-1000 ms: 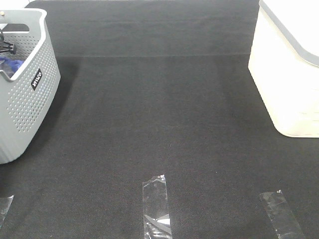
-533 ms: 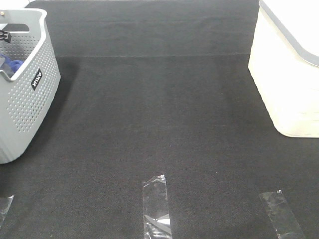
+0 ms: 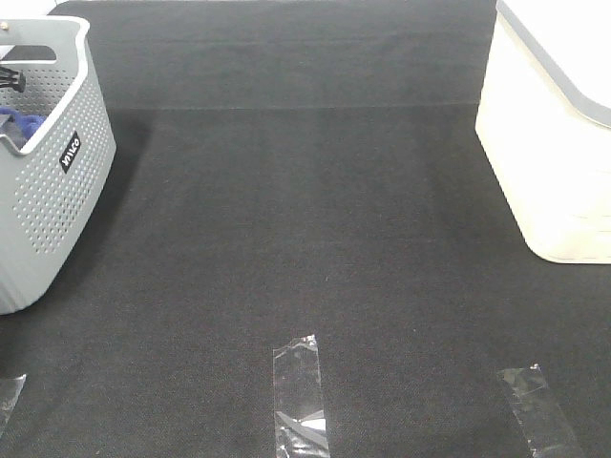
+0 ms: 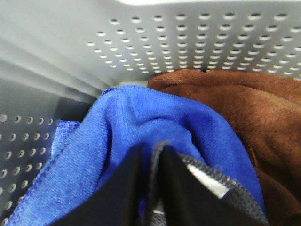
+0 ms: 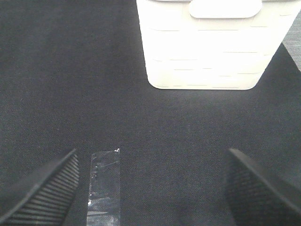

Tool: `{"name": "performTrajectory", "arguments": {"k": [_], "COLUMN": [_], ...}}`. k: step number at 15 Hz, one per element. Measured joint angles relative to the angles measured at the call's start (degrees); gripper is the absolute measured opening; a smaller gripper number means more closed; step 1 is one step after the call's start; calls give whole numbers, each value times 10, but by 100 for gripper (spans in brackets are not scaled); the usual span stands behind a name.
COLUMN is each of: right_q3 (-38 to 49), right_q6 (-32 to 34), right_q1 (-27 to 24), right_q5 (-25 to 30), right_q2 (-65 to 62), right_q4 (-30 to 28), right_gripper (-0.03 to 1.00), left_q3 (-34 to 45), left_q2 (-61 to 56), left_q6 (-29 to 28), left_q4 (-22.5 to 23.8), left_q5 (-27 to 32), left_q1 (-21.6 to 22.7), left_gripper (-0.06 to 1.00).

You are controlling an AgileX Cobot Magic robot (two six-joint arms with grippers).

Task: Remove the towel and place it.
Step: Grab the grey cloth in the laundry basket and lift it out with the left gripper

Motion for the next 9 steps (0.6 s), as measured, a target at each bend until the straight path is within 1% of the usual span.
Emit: {"name": "performTrajectory", "arguments": {"k": [2, 9], "right_q3": [0, 0], "right_q6": [0, 0], "right_q1": [0, 0], "right_q5": [0, 0], "right_q2": [0, 0], "right_q4": [0, 0], "right_gripper": [78, 78], "left_q3": [0, 0], "left_q2": [0, 0], "left_q6": [0, 0], "left_q4": [0, 0], "left_q5": [-1, -7], "left_q1": [0, -9], "left_gripper": [30, 31]}}
